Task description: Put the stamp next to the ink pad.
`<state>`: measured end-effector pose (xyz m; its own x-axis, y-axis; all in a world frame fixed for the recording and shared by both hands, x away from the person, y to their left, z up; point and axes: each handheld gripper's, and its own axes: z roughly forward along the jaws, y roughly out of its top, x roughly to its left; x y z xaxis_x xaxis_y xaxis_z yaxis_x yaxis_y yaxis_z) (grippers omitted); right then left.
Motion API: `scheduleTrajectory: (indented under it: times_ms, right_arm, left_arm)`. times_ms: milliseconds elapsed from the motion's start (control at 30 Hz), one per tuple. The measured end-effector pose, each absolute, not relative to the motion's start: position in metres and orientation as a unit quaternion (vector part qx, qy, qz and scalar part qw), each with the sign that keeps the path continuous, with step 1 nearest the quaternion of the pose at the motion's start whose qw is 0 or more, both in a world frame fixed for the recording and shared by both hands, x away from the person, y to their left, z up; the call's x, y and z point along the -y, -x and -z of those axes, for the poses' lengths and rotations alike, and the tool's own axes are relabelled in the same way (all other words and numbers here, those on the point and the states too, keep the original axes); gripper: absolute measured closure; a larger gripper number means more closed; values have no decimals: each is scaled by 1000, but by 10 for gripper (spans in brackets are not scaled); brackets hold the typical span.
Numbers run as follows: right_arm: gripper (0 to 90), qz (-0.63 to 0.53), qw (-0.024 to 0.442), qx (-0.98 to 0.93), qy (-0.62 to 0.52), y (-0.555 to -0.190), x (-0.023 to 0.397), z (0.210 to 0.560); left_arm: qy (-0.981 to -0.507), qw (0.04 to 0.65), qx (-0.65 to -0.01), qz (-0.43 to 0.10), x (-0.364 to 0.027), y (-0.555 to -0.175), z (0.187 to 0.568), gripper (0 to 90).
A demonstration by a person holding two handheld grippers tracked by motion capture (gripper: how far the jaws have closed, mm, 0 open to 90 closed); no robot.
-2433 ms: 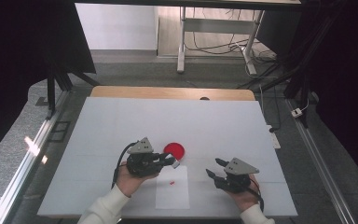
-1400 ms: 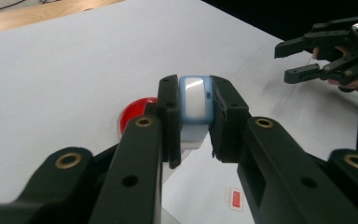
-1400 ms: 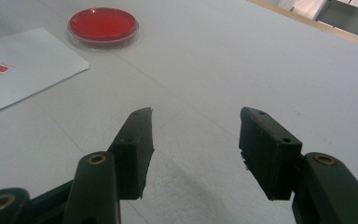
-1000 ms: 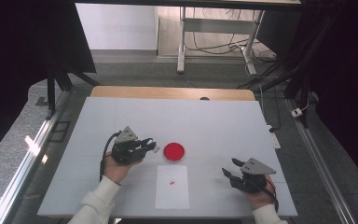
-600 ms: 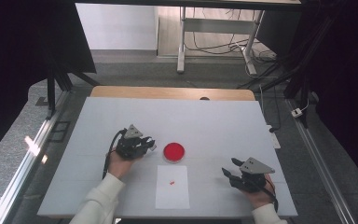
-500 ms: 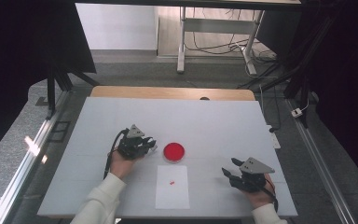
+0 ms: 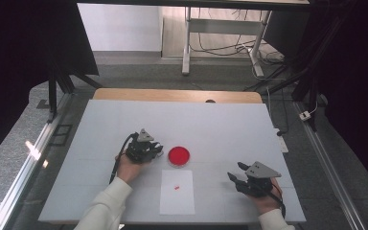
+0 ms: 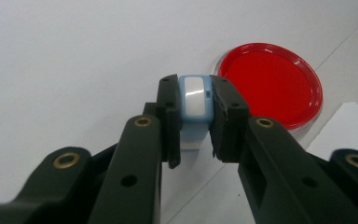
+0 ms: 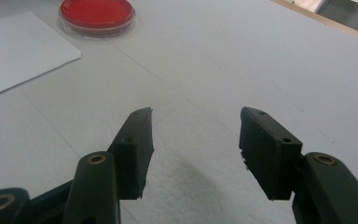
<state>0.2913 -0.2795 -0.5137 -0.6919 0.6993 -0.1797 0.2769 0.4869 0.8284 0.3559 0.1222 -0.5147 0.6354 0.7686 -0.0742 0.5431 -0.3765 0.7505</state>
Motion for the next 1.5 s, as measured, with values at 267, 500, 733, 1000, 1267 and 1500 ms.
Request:
scheduleTrajectory:
  times_ms: [267,500,733,1000,1267,1500]
  right_arm:
    - [439,-410,257,-823,-297,-291,280,514]
    - [437,-409,258,-823,-298,-292,280,513]
    - [436,-410,260,-822,-299,-291,281,513]
    - [436,-410,259,-823,-297,-292,282,513]
    - [435,-408,260,-823,-297,-293,282,513]
    - [435,-407,259,-823,-299,-293,285,512]
  left_arm:
    - [-817,391,-400,-143,-120,-356,516,724]
    - [-805,411,-401,-148,-120,-354,512,474]
    - [-799,428,-399,-140,-128,-348,503,313]
    - [-800,437,-385,-142,-135,-334,494,261]
    - [-802,441,-374,-147,-143,-319,489,260]
    - [-806,440,-367,-149,-155,-303,490,263]
